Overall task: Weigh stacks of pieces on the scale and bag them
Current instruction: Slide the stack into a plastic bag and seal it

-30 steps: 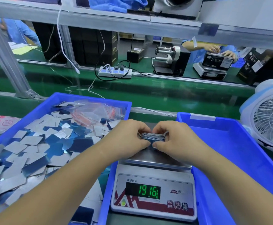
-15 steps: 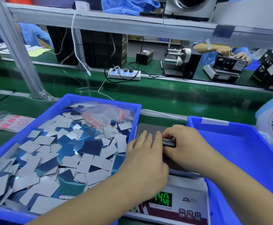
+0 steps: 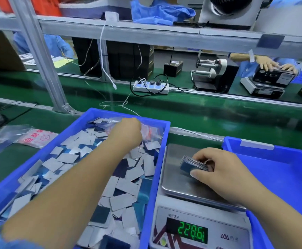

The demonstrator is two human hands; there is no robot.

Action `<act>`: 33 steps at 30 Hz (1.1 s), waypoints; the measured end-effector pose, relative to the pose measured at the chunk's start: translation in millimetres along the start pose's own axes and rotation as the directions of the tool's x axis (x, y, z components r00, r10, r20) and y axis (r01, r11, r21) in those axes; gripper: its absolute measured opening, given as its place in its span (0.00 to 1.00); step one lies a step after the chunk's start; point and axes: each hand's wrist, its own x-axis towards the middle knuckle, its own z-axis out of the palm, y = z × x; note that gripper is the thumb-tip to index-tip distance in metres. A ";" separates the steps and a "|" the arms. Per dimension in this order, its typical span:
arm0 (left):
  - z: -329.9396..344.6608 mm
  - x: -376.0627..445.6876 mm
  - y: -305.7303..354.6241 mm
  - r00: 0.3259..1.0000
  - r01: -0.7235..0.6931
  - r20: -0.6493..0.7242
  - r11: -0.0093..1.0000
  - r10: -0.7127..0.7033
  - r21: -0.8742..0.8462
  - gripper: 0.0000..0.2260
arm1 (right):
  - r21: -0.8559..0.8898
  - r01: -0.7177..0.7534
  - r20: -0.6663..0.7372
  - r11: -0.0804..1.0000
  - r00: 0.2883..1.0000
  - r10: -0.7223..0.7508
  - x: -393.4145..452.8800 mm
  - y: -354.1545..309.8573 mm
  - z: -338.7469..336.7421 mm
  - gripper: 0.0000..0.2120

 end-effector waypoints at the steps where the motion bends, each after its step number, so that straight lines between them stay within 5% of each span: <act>1: 4.7 8.6 -4.8 1.000 0.012 -0.021 1.000 -0.012 0.005 0.11 | 0.015 0.006 -0.008 1.000 1.000 -0.006 0.8 -0.5 0.7 0.08; 8: 24.1 23.3 -6.4 0.999 0.024 -0.043 0.984 -0.017 0.174 0.08 | 0.088 0.033 -0.065 0.996 0.997 -0.028 1.3 2.5 -0.4 0.10; 17: 0.1 11.6 -3.1 0.991 -0.001 -0.125 0.951 -0.040 -0.310 0.10 | 0.219 -0.006 -0.045 0.976 0.999 0.016 1.8 7.9 0.5 0.12; 19: -12.5 3.1 4.2 0.991 0.004 -0.109 0.844 -0.074 -0.537 0.09 | 0.375 -0.054 0.007 0.926 0.998 0.056 1.5 8.1 -0.7 0.10; 21: -27.6 -9.4 12.6 0.993 0.081 0.025 0.514 -0.115 -0.854 0.08 | 0.555 -0.108 0.060 0.825 0.994 0.090 1.3 7.2 -2.0 0.09; 23: -39.3 -27.0 21.3 0.981 0.174 0.181 0.085 0.069 -0.981 0.06 | 0.720 -0.157 0.110 0.676 0.988 0.112 1.5 7.6 -3.1 0.08; 25: -37.7 -45.0 30.2 0.937 0.213 0.172 -0.108 0.304 -0.971 0.06 | 0.841 -0.178 0.148 0.511 0.984 0.100 1.5 7.4 -4.8 0.08; 29: -17.6 -71.3 56.3 0.896 0.247 0.176 -0.127 0.408 -0.961 0.04 | 0.936 -0.193 0.176 0.296 0.981 0.082 0.1 8.9 -6.6 0.18; 33: -3.2 -80.2 71.1 0.930 0.159 0.132 -0.054 0.343 -0.986 0.05 | 0.942 -0.145 0.124 0.303 0.988 0.086 0.0 6.8 -3.7 0.13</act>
